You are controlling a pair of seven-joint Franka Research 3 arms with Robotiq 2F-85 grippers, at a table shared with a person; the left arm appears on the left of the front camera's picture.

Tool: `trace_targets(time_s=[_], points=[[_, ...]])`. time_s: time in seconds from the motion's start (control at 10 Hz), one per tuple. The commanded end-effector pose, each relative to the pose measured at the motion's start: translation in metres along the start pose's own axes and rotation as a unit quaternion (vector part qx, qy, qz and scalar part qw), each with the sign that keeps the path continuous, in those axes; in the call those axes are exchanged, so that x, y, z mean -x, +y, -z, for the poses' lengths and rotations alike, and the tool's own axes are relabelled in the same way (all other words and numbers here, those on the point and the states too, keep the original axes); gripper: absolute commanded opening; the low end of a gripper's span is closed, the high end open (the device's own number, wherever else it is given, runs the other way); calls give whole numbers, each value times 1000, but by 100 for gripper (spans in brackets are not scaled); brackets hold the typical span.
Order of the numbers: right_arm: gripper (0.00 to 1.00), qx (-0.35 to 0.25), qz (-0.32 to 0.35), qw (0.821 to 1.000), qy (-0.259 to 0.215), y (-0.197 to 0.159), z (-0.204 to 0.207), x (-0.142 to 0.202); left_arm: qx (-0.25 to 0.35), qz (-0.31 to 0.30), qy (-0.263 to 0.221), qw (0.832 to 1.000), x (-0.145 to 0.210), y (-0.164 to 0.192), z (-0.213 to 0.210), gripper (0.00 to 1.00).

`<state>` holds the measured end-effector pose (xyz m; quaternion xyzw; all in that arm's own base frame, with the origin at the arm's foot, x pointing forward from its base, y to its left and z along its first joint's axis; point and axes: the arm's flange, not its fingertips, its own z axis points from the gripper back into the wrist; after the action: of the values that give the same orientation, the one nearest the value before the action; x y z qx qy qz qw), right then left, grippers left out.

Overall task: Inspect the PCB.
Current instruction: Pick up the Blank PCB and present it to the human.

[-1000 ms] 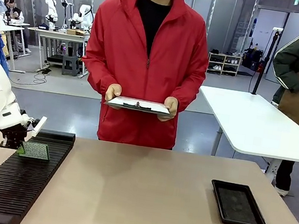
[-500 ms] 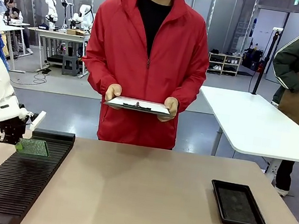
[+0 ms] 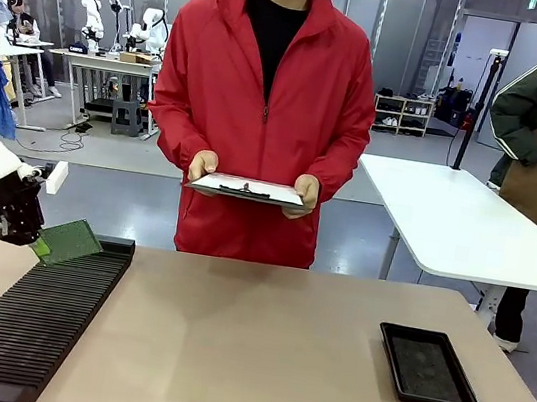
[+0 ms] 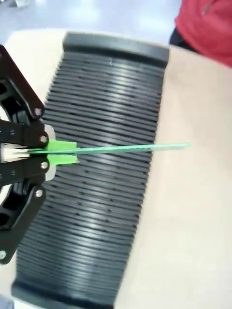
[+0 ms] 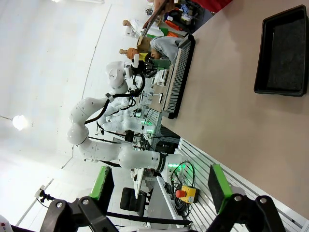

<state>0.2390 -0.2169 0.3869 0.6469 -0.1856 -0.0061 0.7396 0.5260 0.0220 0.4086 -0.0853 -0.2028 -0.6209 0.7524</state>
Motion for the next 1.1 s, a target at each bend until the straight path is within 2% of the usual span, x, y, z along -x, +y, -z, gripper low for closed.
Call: trace_targets(time_s=[0.0, 0.1, 0.2, 0.6, 0.7, 0.8, 1.0], points=[[100, -5, -3, 1000, -2, 1, -1, 0, 11, -34, -32, 999, 12, -4, 7, 0], [100, -5, -3, 1000, -2, 1, -1, 0, -20, -16, 19, 999, 6, -10, 7, 0], [100, -5, -3, 1000, -2, 1, -1, 0, 9, -23, -21, 999, 5, -3, 4, 0], [100, -5, -3, 1000, -2, 1, -1, 0, 6, -26, -18, 999, 7, -5, 8, 3], [100, -5, -3, 1000, -2, 1, -1, 0, 64, -84, -72, 992, 6, 4, -3, 3], [100, -5, -3, 1000, -2, 1, -1, 0, 130, -159, -132, 970, 4, 17, -7, 3], [100, -5, -3, 1000, -2, 1, -1, 0, 218, -241, -228, 918, 5, 24, -2, 3]])
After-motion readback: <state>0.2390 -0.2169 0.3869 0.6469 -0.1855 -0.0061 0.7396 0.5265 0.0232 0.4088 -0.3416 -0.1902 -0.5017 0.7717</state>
